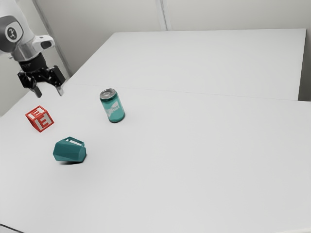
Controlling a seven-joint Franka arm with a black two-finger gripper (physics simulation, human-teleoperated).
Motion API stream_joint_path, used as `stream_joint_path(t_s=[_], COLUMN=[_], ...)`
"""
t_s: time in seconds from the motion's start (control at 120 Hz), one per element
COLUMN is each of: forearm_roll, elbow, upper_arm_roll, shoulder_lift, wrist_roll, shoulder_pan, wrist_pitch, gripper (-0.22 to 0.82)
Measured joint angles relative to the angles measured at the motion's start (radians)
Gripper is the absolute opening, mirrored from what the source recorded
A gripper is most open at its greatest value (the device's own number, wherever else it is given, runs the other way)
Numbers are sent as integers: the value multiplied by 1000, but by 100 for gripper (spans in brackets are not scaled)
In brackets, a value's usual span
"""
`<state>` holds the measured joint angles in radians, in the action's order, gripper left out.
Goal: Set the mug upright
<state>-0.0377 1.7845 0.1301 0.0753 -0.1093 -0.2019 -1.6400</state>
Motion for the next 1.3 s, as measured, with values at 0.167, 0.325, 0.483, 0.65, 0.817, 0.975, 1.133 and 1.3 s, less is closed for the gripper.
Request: stream_joint_path(t_s=[0.167, 0.325, 0.483, 0.65, 0.817, 0.975, 1.133, 1.3], forearm_roll=[-113, -204, -258, -313, -370, -419, -457, -482], elbow=[13, 13, -7, -46, -82, -97, -124, -134], upper_arm_roll=[0, 3, 6, 16, 24, 35, 40, 47], shoulder_lift=[-105, -214, -296, -375, -433, -479, -523, -549], wrist_roll=[-7, -35, -80, -130, -178, -215, -247, -272], shoulder_pan=[-137, -239, -270, -289, -292, -292, -294, -299], wrist_pitch=[37, 85, 114, 123, 124, 124, 124, 124], gripper=[60, 60, 60, 60, 60, 60, 60, 60])
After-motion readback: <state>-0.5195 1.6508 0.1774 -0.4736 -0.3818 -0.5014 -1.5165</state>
